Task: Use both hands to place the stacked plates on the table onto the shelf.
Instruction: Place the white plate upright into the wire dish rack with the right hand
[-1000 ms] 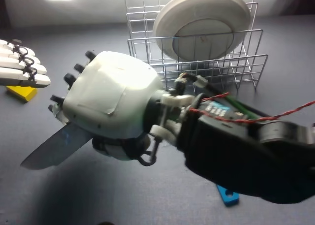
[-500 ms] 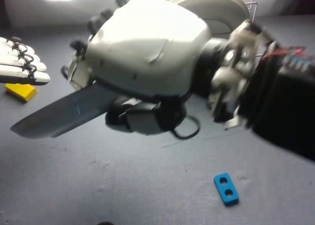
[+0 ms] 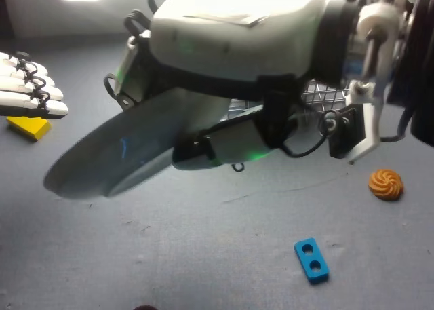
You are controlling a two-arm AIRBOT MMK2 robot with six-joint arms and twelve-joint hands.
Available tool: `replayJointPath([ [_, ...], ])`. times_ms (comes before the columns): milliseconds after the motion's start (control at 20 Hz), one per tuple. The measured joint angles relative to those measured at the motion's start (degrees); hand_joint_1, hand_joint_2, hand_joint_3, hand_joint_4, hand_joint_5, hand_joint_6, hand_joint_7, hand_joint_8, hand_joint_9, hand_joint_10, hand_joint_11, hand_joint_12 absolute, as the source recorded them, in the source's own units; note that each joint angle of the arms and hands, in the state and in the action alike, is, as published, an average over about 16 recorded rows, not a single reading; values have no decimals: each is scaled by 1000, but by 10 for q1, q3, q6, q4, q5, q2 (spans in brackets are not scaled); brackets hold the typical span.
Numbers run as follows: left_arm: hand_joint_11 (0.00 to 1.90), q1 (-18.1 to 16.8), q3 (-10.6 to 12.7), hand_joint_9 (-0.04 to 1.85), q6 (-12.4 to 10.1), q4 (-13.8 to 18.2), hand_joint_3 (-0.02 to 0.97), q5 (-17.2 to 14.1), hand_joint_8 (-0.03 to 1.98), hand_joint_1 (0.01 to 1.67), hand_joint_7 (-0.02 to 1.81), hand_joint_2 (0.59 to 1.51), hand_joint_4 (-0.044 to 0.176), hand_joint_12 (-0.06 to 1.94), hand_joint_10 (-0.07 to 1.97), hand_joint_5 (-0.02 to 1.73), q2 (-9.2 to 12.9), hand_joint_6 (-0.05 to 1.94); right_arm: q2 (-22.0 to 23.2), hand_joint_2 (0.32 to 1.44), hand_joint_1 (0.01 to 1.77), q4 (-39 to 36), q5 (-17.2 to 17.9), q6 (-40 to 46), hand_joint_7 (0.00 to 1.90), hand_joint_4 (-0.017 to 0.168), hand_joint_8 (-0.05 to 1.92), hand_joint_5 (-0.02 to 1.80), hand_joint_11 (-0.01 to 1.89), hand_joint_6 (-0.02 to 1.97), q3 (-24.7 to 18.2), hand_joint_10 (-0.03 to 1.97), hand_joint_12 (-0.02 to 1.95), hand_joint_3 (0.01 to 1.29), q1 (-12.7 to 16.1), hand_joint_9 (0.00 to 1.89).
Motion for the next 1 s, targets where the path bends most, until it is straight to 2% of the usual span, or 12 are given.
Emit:
replayJointPath([
  [200, 18, 0, 0, 24, 0, 2, 18, 0, 5, 15, 27, 1071, 0, 44, 15, 22, 0, 17, 14, 982, 1204, -100, -24, 155, 1151, -6, 859, 978, 905, 781, 27, 796, 1291, 13, 14, 1182],
  [400, 21, 0, -2, 28, 0, 3, 17, 0, 5, 15, 30, 1071, 0, 44, 15, 22, 0, 17, 23, 983, 1211, -167, -29, 273, 1161, -7, 844, 989, 919, 757, 58, 796, 1288, 12, 21, 1192],
  [600, 24, 0, -3, 27, 0, 4, 17, -1, 6, 14, 28, 1071, 0, 45, 15, 22, 1, 17, 28, 984, 1226, -171, -30, 315, 1161, -9, 832, 994, 912, 730, 86, 841, 1290, 12, 28, 1173],
  [1000, 26, 1, -5, 28, 0, 6, 17, -1, 6, 14, 22, 1071, 0, 44, 15, 22, 1, 17, 30, 984, 1261, -129, -33, 326, 1149, -9, 850, 997, 903, 700, 135, 862, 1291, 11, 37, 1154],
])
